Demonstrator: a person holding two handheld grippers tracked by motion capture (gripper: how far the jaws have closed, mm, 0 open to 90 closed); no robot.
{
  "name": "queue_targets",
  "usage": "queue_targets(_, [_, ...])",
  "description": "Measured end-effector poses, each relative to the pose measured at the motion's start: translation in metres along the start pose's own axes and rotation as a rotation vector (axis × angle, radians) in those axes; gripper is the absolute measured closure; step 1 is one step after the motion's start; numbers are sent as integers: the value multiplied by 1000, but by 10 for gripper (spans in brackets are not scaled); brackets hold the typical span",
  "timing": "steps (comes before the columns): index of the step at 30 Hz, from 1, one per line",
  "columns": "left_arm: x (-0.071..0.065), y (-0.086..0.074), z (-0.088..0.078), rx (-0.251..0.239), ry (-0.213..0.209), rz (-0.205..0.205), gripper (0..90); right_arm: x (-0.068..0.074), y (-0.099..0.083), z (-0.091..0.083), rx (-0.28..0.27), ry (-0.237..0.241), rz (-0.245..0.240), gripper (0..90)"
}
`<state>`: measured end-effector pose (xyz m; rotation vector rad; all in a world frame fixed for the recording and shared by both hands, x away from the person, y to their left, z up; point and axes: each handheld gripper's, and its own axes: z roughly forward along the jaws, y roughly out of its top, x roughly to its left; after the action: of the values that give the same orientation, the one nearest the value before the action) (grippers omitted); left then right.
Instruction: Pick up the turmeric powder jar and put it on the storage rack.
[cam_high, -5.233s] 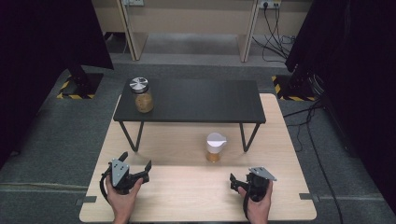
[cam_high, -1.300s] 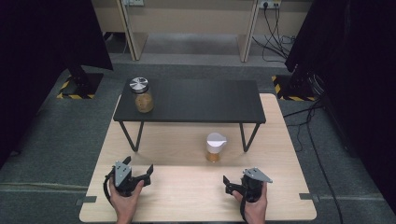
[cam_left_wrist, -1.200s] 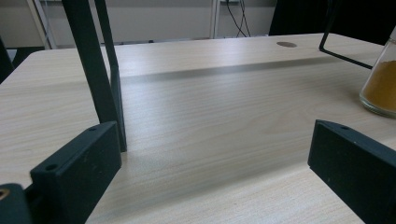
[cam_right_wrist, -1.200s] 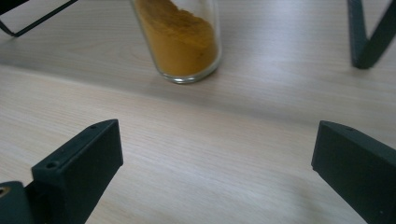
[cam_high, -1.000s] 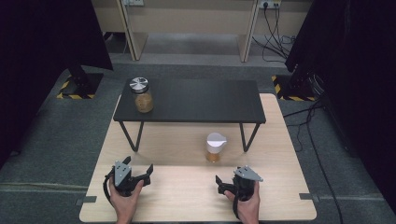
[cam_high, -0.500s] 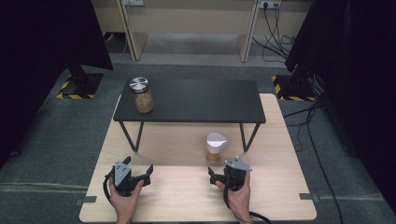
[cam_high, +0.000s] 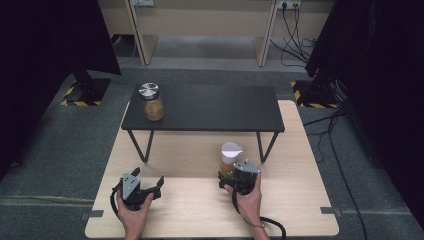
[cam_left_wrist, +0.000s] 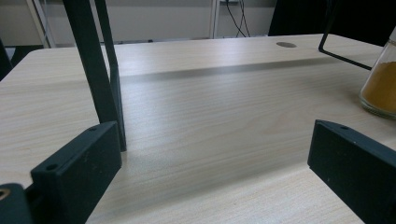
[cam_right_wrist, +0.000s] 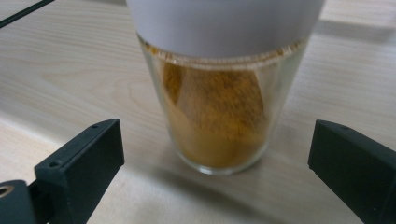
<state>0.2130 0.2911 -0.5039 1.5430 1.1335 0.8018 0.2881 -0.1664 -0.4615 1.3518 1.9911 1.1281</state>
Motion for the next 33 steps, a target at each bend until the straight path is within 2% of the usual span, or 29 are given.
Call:
queue_targets(10, [1, 0, 0, 0, -4, -1, 17, 2, 9, 15, -8, -18, -14, 95])
queue_targets(19, [1, 0, 0, -1, -4, -1, 18, 4, 4, 14, -44, -26, -27, 301])
queue_targets(28, [1, 0, 0, -3, -7, -1, 20, 6, 3, 14, -51, -28, -54, 308])
queue_targets(33, [2, 0, 0, -1, -10, 0, 21, 2, 9, 10, -31, -4, -78, 309])
